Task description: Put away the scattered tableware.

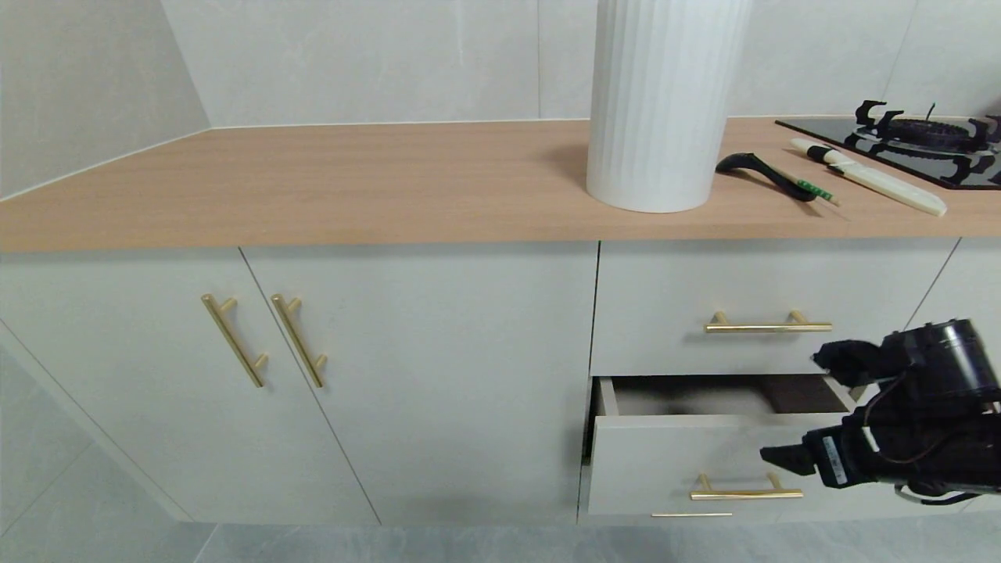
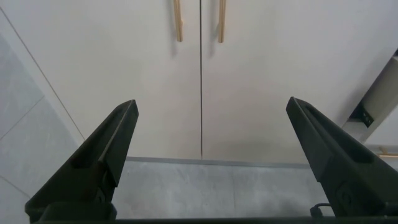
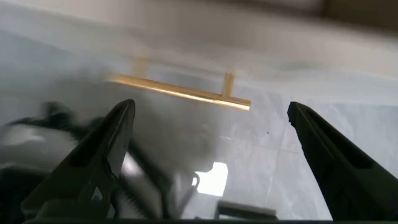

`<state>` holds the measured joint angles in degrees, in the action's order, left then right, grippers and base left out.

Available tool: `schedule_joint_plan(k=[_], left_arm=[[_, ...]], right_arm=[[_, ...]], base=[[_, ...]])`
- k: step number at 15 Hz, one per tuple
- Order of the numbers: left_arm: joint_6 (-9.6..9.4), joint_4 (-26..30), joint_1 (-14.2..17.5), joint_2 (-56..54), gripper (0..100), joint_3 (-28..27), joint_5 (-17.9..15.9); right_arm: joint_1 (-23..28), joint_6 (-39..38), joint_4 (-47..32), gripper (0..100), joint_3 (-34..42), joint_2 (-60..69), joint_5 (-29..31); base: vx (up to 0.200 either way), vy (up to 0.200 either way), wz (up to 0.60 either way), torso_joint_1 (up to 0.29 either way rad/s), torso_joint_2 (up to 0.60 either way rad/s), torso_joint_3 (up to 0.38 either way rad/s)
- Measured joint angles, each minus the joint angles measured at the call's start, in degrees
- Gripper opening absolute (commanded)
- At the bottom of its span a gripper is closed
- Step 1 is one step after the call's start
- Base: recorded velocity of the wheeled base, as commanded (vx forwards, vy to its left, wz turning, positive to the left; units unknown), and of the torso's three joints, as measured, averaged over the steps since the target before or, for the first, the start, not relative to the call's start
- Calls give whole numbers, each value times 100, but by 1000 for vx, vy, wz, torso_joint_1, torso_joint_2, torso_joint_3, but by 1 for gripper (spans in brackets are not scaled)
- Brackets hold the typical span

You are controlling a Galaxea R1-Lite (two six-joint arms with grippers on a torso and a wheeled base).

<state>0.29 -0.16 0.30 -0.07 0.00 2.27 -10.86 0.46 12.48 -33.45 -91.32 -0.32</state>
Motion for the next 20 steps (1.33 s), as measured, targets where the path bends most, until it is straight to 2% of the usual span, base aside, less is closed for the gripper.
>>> schedule_joint_plan(k=[3, 6, 11, 20], left_arm=[[0, 0, 0, 0, 100, 0, -2], [2, 0, 2, 0, 100, 0, 0], [2, 0, 2, 0, 100, 0, -2], [-2, 0, 2, 0, 100, -2, 0]], right_arm=[[-234, -295, 27, 100, -221, 605, -11], [-510, -489, 497, 100, -213, 245, 469], [-628, -561, 2293, 100, 95, -750, 1091], [-689, -566, 2673, 100, 254, -1395, 1162]], base=[[0, 0, 0, 0, 0, 0], [0, 0, 0, 0, 0, 0], [0, 0, 0, 0, 0, 0], [0, 0, 0, 0, 0, 0]])
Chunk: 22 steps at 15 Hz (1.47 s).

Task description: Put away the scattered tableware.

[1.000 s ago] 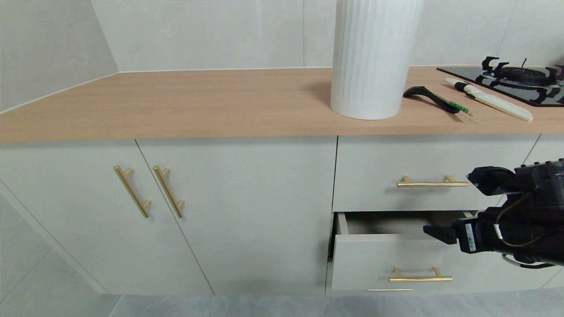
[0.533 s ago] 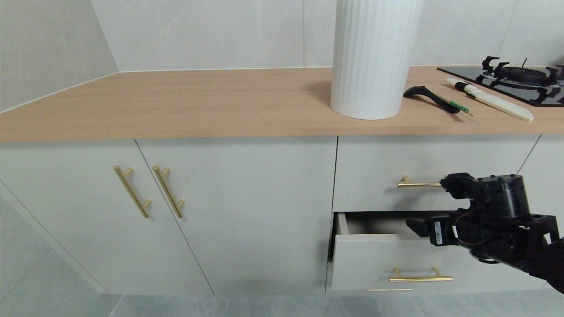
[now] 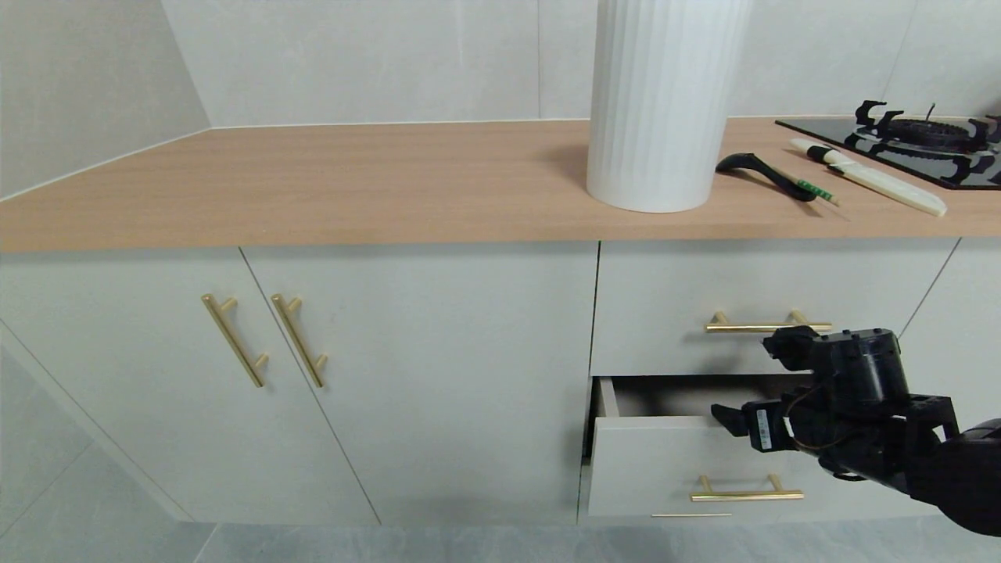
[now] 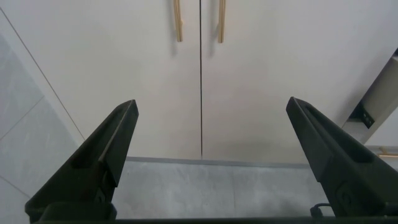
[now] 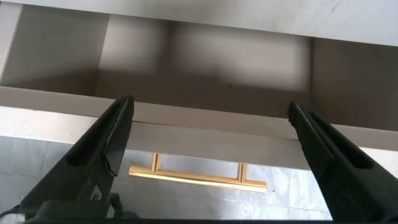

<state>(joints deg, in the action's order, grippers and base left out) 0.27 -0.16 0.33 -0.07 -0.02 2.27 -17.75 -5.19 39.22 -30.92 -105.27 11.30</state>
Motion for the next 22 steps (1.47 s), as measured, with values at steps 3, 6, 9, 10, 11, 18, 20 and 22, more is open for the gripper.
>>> schedule_joint_plan(k=[3, 6, 9, 10, 11, 18, 20, 22], left_arm=[[2, 2, 0, 0, 100, 2, -2], [2, 0, 0, 0, 100, 2, 0], [2, 0, 0, 0, 100, 2, -2], [2, 0, 0, 0, 100, 2, 0], [5, 0, -2, 0, 100, 2, 0], [0, 2, -2, 0, 100, 0, 0], [5, 0, -2, 0, 100, 0, -2], [5, 0, -2, 0, 100, 2, -2]], right_arm=[[-18, 16, -51, 100, 51, 9, 7], [-22, 22, -556, 100, 51, 149, -2], [-60, 44, -1927, 100, -116, 455, -35], [-94, 49, -2697, 100, -233, 595, -93], [-146, 62, -3435, 100, -356, 742, -162], [-557, 52, -5386, 100, -1167, 1577, -282], [-562, -88, -5241, 100, -1214, 1734, -282], [-560, -274, -5082, 100, -1261, 2002, -283]], base=[[0, 0, 0, 0, 0, 0], [0, 0, 0, 0, 0, 0], [0, 0, 0, 0, 0, 0], [0, 0, 0, 0, 0, 0], [0, 0, 0, 0, 0, 0], [0, 0, 0, 0, 0, 0], [0, 0, 0, 0, 0, 0], [0, 0, 0, 0, 0, 0]])
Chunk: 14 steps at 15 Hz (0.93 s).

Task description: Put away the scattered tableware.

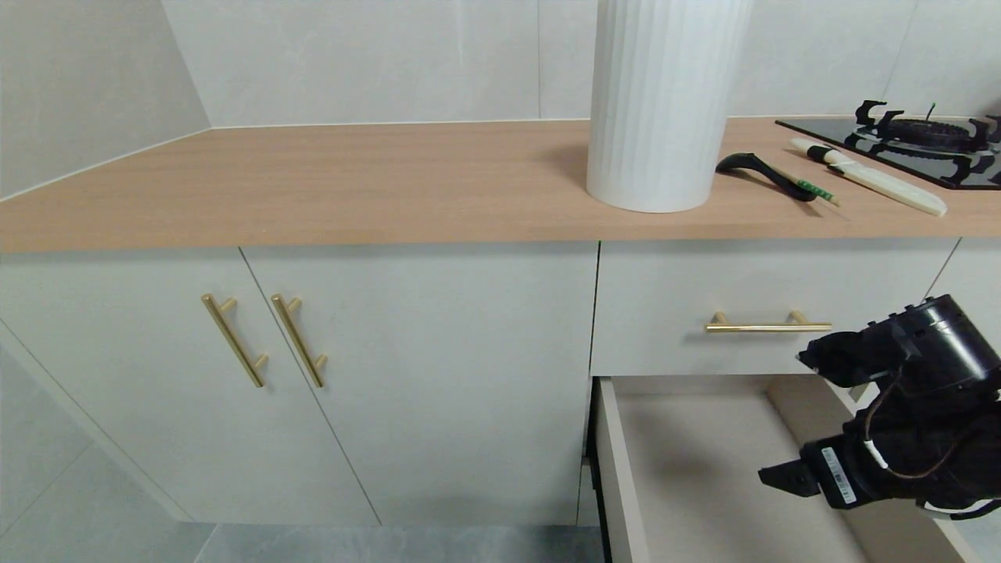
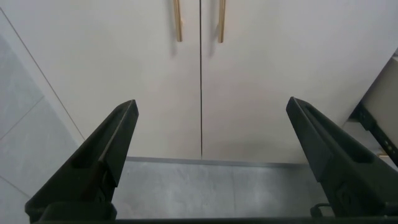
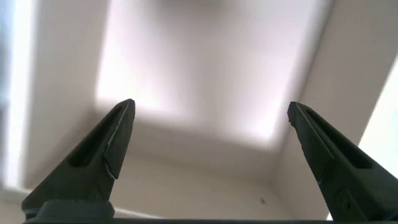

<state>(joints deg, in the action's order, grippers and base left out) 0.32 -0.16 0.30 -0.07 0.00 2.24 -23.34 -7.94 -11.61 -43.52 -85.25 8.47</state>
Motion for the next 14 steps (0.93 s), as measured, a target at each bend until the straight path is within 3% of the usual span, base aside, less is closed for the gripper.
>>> schedule_joint_plan(k=[7, 14], left_arm=[[0, 0, 2, 0, 100, 0, 2], [-2, 0, 2, 0, 100, -2, 0]], right_arm=[[0, 68, 69, 100, -60, 1179, 55], [23, 213, 79, 100, -49, 1515, 59]], base=[[0, 0, 0, 0, 0, 0], [0, 0, 0, 95, -355, -279]])
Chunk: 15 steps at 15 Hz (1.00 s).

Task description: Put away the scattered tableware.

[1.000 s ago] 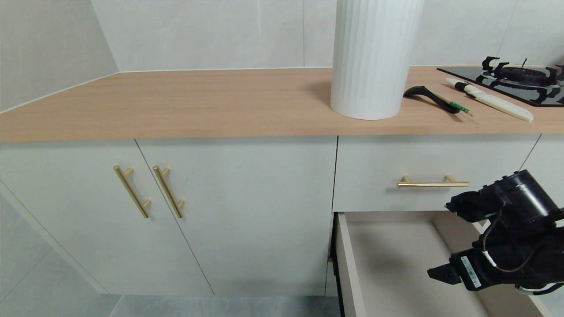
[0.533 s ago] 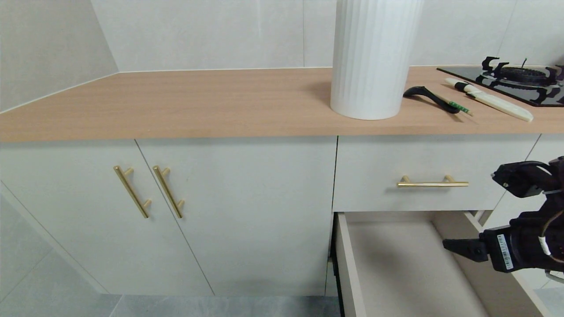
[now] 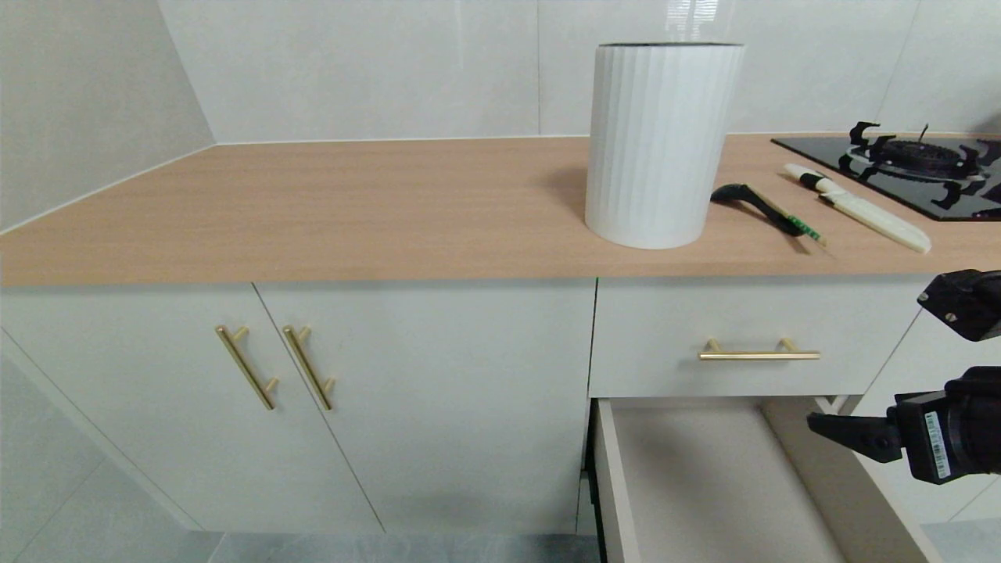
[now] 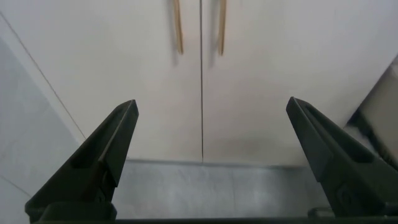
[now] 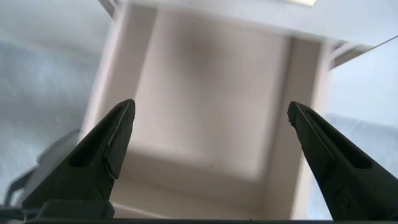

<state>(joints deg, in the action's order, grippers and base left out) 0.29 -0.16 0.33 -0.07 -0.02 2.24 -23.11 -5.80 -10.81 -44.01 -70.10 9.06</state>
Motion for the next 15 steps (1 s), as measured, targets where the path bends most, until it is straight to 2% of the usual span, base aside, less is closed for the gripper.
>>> schedule_joint_plan(k=[5, 9, 12, 15], left_arm=[[0, 5, -2, 0, 100, 2, 2], [0, 0, 0, 0, 100, 2, 2], [0, 0, 0, 0, 100, 2, 0], [2, 0, 0, 0, 100, 0, 2]], right_arm=[[11, 1, 0, 100, -1, 20, -2], [60, 140, -13, 100, -273, 59, 5], [380, 88, -372, 100, -1610, -319, 7], [645, -51, -613, 100, -2851, -1240, 137]], base=[[0, 0, 0, 161, -469, -296], [0, 0, 0, 47, -114, -75], [0, 0, 0, 0, 0, 0], [0, 0, 0, 0, 0, 0]])
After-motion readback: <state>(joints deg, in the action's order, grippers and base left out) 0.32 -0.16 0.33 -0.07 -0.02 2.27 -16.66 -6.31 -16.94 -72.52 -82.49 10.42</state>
